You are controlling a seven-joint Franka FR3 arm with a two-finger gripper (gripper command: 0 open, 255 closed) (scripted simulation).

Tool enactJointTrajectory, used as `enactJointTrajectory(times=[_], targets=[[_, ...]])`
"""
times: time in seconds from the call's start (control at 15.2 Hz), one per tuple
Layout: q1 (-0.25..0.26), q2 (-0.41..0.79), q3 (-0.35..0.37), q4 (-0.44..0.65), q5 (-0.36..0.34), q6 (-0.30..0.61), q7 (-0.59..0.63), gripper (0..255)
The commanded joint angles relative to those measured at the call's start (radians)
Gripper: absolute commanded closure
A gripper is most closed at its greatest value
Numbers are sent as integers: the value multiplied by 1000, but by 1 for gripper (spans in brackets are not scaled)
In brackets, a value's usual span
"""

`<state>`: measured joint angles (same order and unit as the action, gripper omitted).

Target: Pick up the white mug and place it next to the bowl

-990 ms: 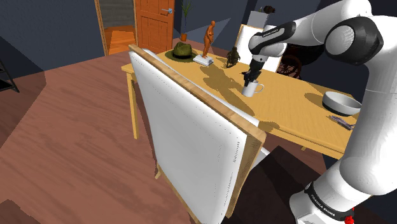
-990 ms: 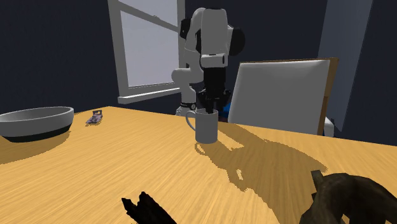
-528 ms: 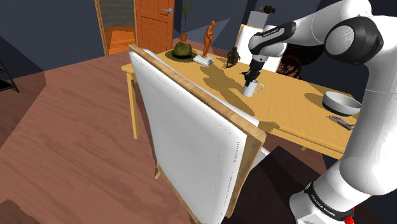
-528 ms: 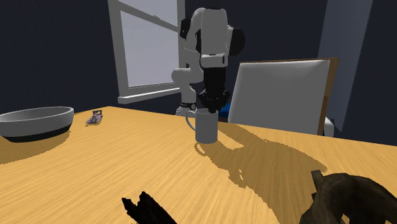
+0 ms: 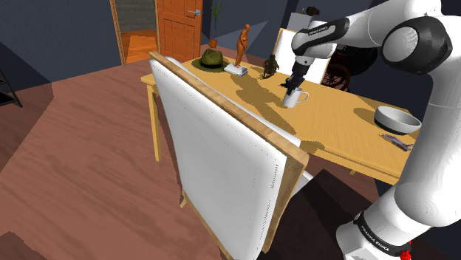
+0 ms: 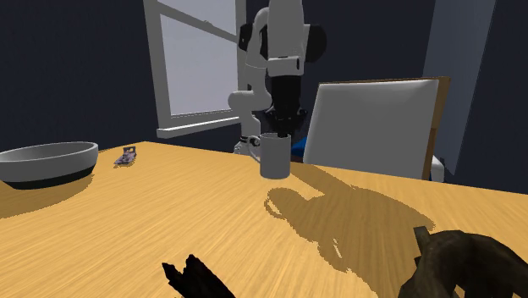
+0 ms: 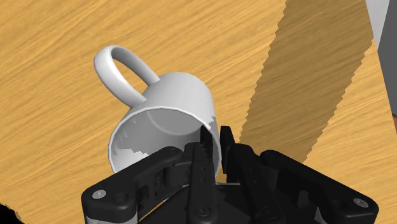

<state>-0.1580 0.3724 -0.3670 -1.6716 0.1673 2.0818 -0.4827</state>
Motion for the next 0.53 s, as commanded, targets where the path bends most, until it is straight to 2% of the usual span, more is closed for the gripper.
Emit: enactJointTrajectory(times=[0.0,0.46], targets=[[0,-8,-2,14,-4,-22,2,255],[0,-31,-7,78,-17,-106,12,255]])
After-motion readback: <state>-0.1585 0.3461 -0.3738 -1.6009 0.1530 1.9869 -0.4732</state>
